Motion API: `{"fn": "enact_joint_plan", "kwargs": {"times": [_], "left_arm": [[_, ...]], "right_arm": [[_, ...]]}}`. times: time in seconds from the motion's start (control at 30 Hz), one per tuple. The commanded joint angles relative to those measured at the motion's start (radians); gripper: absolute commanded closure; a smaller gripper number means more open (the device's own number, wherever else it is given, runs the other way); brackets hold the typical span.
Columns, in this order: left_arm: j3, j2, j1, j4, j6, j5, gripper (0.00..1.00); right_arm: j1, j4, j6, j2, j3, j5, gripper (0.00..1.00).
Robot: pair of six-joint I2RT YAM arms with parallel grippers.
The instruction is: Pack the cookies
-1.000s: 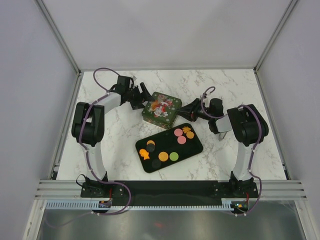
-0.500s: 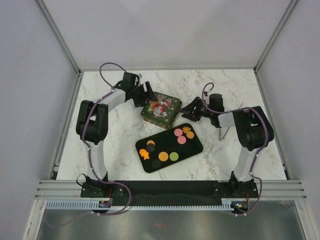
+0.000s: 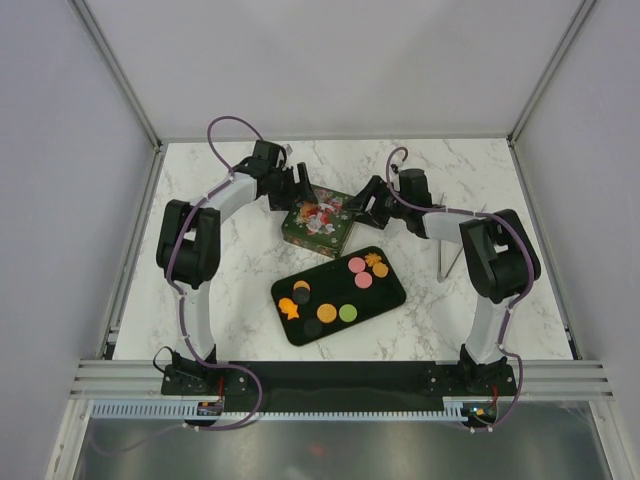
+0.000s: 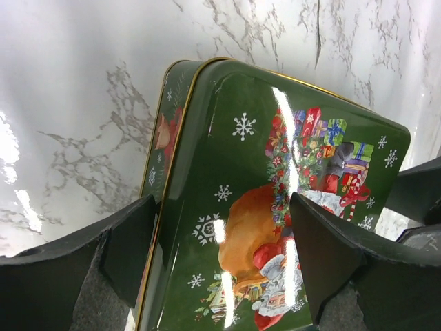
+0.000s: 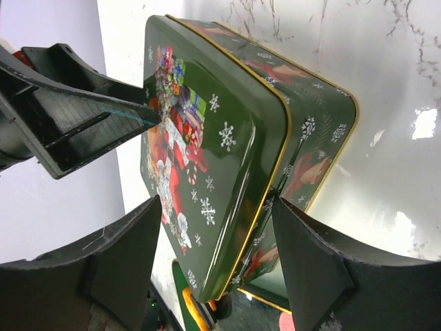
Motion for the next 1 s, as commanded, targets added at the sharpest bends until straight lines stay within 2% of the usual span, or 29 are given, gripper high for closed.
{"fn": "enact_joint_plan", "kwargs": {"times": [0.0,0.3,0.73,0.83,0.9,0.97], "left_arm": [[0.053,0.010,-0.008,-0.020,0.058,-0.006,0.14],[0.058,0.018,-0.021,-0.043,0.078,-0.025,0.15],[0.036,0.020,-0.054,-0.080,0.094,-0.120,0.14],[0.042,0.020,-0.064,-0.100,0.098,-0.157,0.14],[0.045,0.023,-0.068,-0.106,0.098,-0.174,0.14],[0.042,0.021,-0.073,-0.115,0.095,-0.195,0.14]], "right_arm": [[0.021,-0.037,-0.024,0.036,0.051,0.040,0.27],[0.029,-0.061,-0.039,0.060,0.062,0.060,0.27],[0.061,-0.155,-0.121,0.107,0.099,0.124,0.33],[0.063,-0.161,-0.131,0.110,0.100,0.137,0.36],[0.069,-0.161,-0.133,0.113,0.102,0.140,0.44],[0.078,-0.162,-0.138,0.119,0.108,0.147,0.45]]}}
